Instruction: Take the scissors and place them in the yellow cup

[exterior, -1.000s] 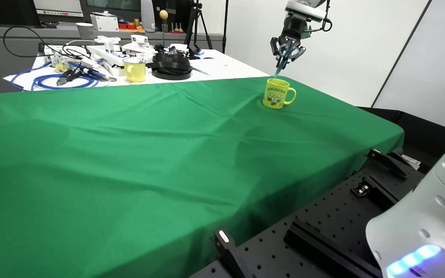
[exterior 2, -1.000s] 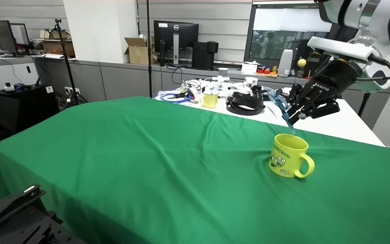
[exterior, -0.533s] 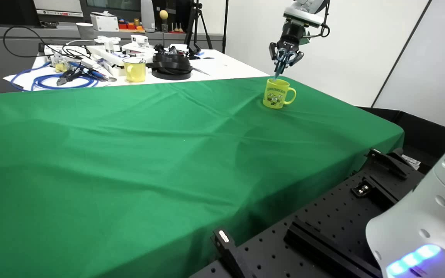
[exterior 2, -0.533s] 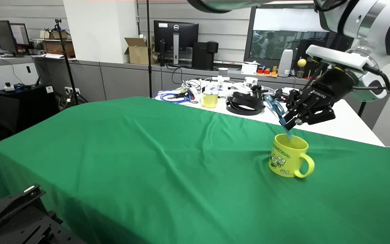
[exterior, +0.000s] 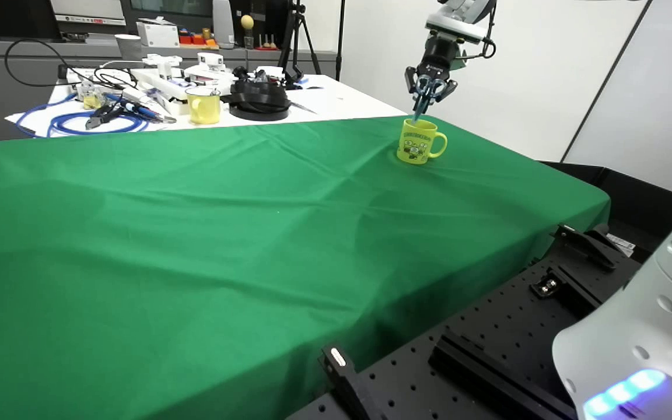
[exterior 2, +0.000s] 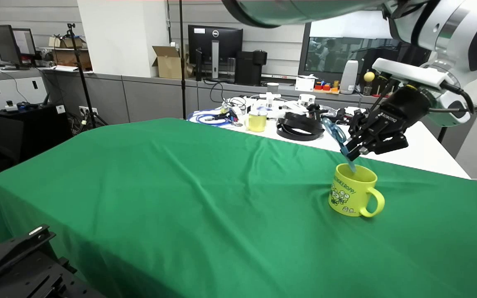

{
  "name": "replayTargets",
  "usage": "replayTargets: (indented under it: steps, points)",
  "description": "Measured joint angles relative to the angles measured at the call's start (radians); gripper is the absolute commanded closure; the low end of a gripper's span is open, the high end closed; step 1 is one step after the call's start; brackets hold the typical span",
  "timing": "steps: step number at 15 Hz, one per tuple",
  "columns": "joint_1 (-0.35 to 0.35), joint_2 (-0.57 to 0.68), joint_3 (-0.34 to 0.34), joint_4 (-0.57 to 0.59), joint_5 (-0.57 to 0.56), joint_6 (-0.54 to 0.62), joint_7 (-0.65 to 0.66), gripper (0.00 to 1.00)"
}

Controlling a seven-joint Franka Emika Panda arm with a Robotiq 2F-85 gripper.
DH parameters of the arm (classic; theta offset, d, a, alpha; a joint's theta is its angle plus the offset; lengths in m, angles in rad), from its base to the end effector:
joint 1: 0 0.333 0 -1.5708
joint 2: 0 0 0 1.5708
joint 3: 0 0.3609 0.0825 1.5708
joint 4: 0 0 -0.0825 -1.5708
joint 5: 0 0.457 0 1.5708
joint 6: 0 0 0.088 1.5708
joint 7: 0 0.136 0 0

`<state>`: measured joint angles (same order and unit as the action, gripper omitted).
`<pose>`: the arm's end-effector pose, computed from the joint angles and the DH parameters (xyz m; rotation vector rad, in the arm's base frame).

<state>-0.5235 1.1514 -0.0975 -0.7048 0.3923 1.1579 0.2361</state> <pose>0.7102 -0.3897 0.2025 -2.3840 1.0141 0.8514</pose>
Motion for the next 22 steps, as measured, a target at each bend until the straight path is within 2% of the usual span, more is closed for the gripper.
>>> replayTargets:
  steps: [3,5,13,22]
  points:
    - [0.000,0.008,-0.001,0.003,0.000,0.006,0.000,0.95]
    - [0.000,0.012,-0.001,0.004,-0.001,0.016,-0.002,0.54]
    - [0.038,0.009,-0.001,0.045,-0.004,0.065,-0.034,0.02]
    - [0.122,-0.063,-0.001,0.096,-0.017,0.062,-0.107,0.00]
